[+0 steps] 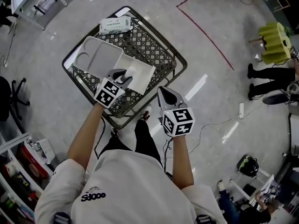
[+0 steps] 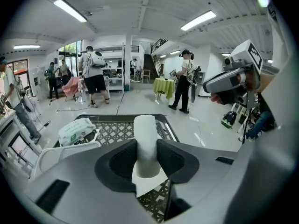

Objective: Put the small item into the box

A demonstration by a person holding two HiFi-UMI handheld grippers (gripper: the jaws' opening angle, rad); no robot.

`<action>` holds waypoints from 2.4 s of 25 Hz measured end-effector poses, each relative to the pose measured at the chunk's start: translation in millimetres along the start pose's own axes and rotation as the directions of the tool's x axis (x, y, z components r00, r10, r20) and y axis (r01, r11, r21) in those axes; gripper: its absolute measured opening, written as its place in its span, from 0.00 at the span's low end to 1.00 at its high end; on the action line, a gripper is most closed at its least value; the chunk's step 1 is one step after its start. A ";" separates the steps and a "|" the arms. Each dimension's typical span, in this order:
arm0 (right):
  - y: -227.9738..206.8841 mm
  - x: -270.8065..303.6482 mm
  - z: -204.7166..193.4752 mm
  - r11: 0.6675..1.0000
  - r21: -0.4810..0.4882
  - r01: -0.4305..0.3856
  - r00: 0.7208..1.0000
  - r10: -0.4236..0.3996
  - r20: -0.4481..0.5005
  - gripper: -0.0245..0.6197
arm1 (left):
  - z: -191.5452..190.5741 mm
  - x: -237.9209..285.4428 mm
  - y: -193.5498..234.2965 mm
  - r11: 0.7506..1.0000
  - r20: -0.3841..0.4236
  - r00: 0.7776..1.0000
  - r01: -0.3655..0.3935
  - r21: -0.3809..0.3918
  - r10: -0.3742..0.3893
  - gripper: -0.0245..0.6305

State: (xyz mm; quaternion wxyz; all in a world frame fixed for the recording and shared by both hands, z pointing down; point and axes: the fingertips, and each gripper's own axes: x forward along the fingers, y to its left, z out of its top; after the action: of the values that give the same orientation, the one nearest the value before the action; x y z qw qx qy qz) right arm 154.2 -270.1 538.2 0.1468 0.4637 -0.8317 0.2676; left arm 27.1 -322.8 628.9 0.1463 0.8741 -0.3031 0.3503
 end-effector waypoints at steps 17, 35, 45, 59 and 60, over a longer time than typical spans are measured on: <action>-65.6 50.0 -40.0 0.991 0.108 -0.081 0.986 0.095 -0.134 0.05 | -64.6 111.6 20.8 0.992 -0.308 0.951 -0.053 -0.112 0.016 0.24; -74.4 77.8 -42.0 0.969 0.201 -0.145 0.974 0.175 -0.142 0.05 | -91.0 131.4 26.2 0.978 -0.370 0.929 -0.062 -0.201 -0.017 0.28; -57.8 67.6 -47.0 0.971 0.202 -0.126 0.977 0.156 -0.142 0.05 | -81.5 114.8 25.2 0.979 -0.331 0.943 -0.082 -0.189 0.015 0.34; -5.5 24.1 -35.8 0.990 0.126 -0.071 0.994 0.080 -0.073 0.05 | -46.7 36.2 15.3 0.985 -0.134 0.989 -0.083 -0.150 0.062 0.20; -0.4 20.3 -31.9 0.991 0.116 -0.063 0.996 0.071 -0.061 0.05 | -43.4 29.5 14.3 0.987 -0.116 0.992 -0.072 -0.144 0.056 0.18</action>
State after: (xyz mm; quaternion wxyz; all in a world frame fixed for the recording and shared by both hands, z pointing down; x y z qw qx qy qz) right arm 143.7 -265.8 574.3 0.1380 0.4343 -0.8250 0.3343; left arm 12.1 -326.1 681.1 0.2160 0.8297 -0.3475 0.3796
